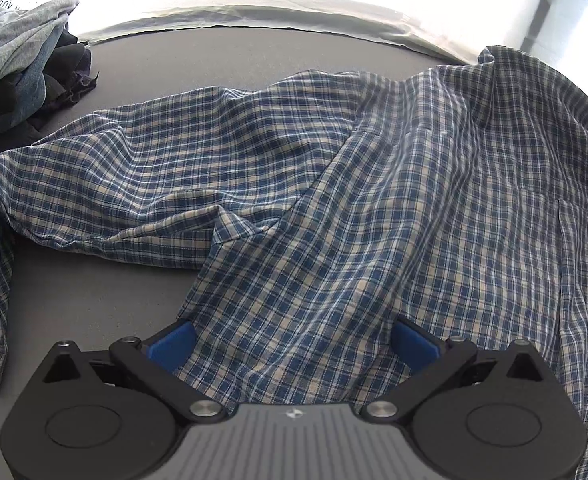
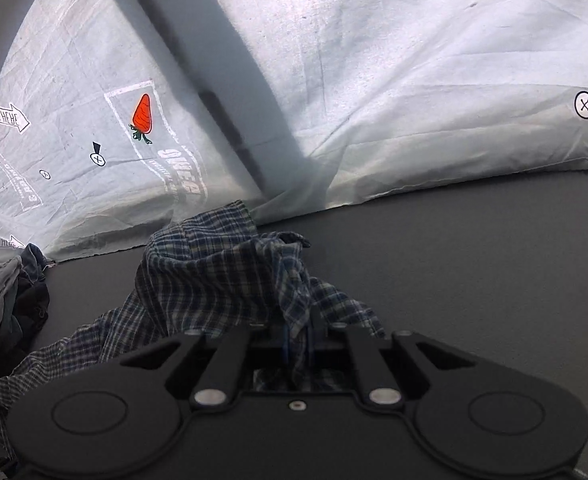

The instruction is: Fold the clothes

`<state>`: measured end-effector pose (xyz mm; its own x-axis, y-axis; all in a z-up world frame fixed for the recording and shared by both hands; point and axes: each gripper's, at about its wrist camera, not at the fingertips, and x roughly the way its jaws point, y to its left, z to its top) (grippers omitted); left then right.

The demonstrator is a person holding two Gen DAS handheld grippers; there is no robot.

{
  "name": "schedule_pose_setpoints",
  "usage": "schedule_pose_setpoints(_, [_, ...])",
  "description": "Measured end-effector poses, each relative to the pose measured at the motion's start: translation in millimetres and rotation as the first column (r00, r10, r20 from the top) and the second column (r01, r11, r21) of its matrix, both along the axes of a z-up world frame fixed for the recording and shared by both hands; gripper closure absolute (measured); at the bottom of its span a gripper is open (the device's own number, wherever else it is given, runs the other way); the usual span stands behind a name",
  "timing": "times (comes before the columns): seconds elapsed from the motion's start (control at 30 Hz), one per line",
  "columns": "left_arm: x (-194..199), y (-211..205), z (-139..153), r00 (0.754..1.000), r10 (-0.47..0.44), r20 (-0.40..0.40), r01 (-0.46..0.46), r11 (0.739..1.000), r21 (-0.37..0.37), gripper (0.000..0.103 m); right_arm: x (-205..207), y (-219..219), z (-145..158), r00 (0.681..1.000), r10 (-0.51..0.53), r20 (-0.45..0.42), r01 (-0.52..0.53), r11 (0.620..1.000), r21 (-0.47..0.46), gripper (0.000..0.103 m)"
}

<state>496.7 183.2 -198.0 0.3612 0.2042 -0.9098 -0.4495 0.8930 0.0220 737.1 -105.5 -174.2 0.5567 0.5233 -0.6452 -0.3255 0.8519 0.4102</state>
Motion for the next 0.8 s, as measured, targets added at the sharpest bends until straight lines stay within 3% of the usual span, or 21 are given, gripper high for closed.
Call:
schedule_pose_setpoints(0.1, [2, 1, -1, 1.0, -0.007, -0.001, 0.007, 1.0, 0.0, 0.0, -3, -6, 17, 0.991, -0.064, 0.119, 0.073, 0.994, -0.078, 0.096])
schedule_pose_setpoints(0.3, [1, 5, -1, 1.0, -0.019, 0.012, 0.019, 1.0, 0.006, 0.0, -1, -39, 14, 0.968, -0.249, 0.029, 0.25, 0.964, -0.084, 0.094])
schedule_pose_setpoints(0.37, [2, 6, -1, 1.0, -0.022, 0.007, 0.022, 1.0, 0.004, 0.0, 3, -33, -8, 0.974, -0.216, -0.069, 0.196, 0.955, -0.222, 0.092])
schedule_pose_setpoints(0.4, [2, 6, -1, 1.0, -0.023, 0.005, 0.023, 1.0, 0.003, 0.0, 1, -32, -10, 0.974, -0.217, -0.071, 0.194, 0.951, -0.242, 0.089])
schedule_pose_setpoints(0.5, [4, 8, -1, 0.999, -0.032, 0.003, 0.032, 0.999, 0.002, 0.0, -4, -33, 9, 0.97, -0.241, 0.002, 0.236, 0.949, -0.211, 0.077])
schedule_pose_setpoints(0.57, [5, 9, -2, 0.999, -0.034, 0.005, 0.034, 0.999, 0.004, 0.0, -5, -33, 26, 0.963, -0.259, 0.07, 0.267, 0.947, -0.18, 0.061])
schedule_pose_setpoints(0.73, [5, 7, -1, 1.0, -0.028, 0.009, 0.027, 1.0, 0.007, 0.0, 10, -12, 53, 0.954, -0.226, 0.197, 0.248, 0.964, -0.099, 0.057])
schedule_pose_setpoints(0.8, [5, 6, -2, 1.0, -0.026, 0.011, 0.026, 1.0, 0.008, 0.0, 21, -3, 54, 0.959, -0.209, 0.192, 0.23, 0.968, -0.096, 0.052])
